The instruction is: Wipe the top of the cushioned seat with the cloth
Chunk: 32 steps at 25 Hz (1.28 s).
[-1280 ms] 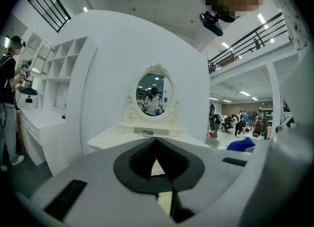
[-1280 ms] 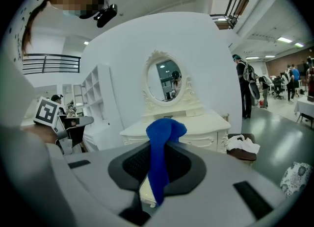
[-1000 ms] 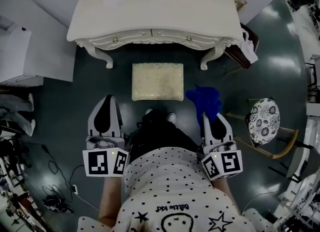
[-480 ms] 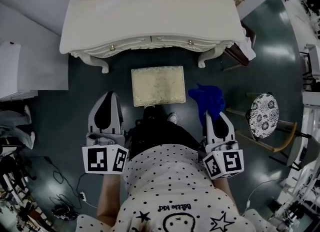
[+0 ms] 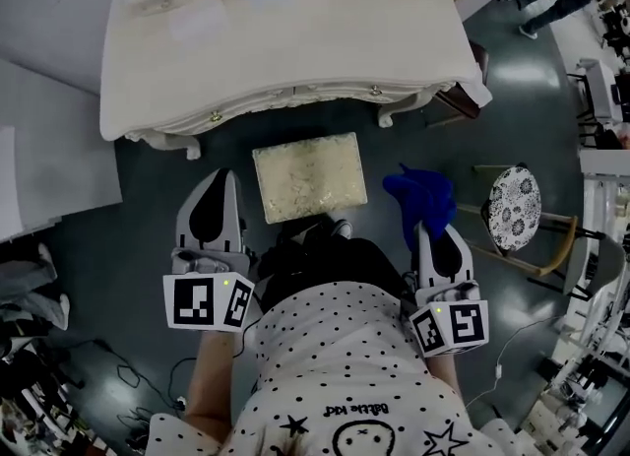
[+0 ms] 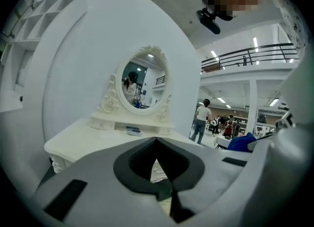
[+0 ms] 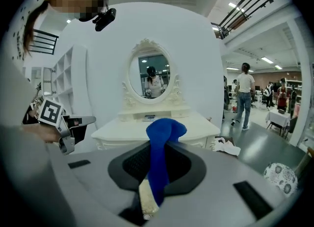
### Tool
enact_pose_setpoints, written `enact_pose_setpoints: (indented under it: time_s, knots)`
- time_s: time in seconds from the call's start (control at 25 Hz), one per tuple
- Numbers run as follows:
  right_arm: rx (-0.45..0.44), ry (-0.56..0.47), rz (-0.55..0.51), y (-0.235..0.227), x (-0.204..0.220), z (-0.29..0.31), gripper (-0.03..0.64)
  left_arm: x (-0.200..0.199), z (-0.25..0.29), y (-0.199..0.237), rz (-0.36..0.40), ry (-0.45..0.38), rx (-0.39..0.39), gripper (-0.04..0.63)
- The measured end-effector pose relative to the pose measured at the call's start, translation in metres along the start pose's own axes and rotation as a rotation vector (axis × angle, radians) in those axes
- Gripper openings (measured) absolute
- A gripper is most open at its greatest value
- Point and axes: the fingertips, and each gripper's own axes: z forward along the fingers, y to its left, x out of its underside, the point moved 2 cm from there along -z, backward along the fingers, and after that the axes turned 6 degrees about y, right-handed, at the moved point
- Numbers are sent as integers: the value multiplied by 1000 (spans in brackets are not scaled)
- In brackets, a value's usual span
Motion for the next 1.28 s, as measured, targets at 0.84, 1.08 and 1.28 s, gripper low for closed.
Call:
enact_pose_setpoints:
  time_s: [0.84, 1.08, 1.28]
  knots:
    - [-109, 297, -162, 3, 89, 155, 61, 138, 48, 50, -141, 188, -43, -3]
    - [-111, 380, -173, -14, 168, 235, 60, 214, 74, 46, -160, 283, -10, -3]
    - [-104, 422, -188, -32, 224, 292, 61, 267, 89, 34, -189, 349, 33, -3]
